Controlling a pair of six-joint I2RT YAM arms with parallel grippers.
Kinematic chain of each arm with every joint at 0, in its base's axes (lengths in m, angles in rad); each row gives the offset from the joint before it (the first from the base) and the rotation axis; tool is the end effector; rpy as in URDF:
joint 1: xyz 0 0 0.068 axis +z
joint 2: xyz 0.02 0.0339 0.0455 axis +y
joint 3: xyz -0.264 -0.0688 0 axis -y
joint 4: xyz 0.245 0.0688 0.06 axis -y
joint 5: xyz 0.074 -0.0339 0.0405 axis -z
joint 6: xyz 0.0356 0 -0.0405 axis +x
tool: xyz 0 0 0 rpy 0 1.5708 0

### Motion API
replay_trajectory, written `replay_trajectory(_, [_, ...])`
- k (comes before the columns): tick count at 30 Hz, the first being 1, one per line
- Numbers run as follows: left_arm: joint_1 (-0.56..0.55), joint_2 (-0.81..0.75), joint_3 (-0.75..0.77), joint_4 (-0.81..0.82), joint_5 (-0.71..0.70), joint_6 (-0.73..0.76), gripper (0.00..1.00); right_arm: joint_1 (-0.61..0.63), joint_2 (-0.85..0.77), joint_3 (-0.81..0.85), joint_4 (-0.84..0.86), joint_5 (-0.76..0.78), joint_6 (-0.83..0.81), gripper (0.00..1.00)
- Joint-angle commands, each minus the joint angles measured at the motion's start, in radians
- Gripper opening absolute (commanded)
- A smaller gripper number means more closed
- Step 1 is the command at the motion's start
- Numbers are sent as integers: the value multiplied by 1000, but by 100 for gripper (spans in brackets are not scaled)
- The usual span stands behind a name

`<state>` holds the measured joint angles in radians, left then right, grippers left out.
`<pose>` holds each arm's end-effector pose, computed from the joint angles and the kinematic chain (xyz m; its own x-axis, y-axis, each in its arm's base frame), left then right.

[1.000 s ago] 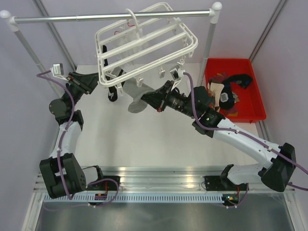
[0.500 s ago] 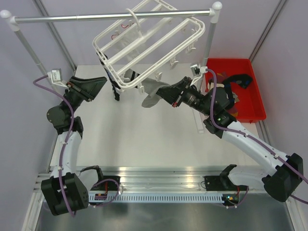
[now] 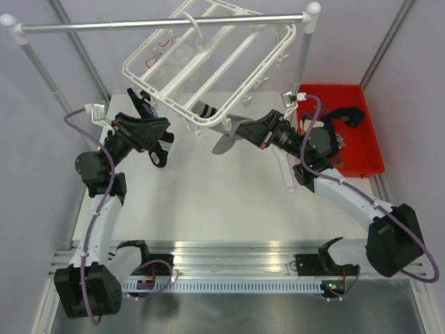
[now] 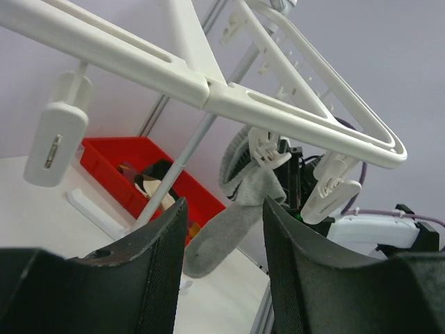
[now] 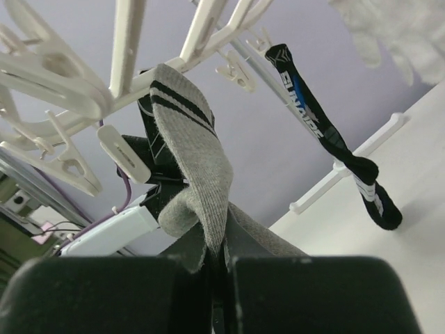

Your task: Remove the socks clipped to the hanger

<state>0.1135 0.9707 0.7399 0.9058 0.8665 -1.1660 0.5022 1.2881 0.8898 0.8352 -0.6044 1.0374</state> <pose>0.2007 -0.0044 0.3944 -0.2314 -0.6254 -0.7452 0.7746 0.3450 -0.5301 0.2436 0.1569 0.3710 -0.5411 0.5112 -0.6678 -0.7502 0.0653 0.6579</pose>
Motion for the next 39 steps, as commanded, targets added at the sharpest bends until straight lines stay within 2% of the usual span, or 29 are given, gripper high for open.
replay_trajectory(1, [-47, -23, 16, -39, -24, 123, 52, -19, 59, -18, 235, -83, 177, 1])
replay_trajectory(9, [-103, -40, 29, -123, -83, 225, 52, -19, 261, -23, 579, -130, 444, 1])
replay_trajectory(13, [-103, -44, 47, -169, -100, 285, 53, -19, 315, -25, 662, -133, 512, 1])
replay_trajectory(18, [-152, -27, 68, -142, -67, 295, 57, -21, 335, -26, 662, -143, 530, 1])
replay_trajectory(22, [-170, 8, 93, -96, -8, 304, 66, -19, 344, -31, 659, -150, 536, 1])
replay_trajectory(25, [-179, 17, 95, -93, -7, 331, 69, -19, 349, -31, 660, -153, 546, 1])
replay_trajectory(39, [-247, 100, 185, -62, -30, 377, 70, -19, 355, -25, 657, -178, 569, 1])
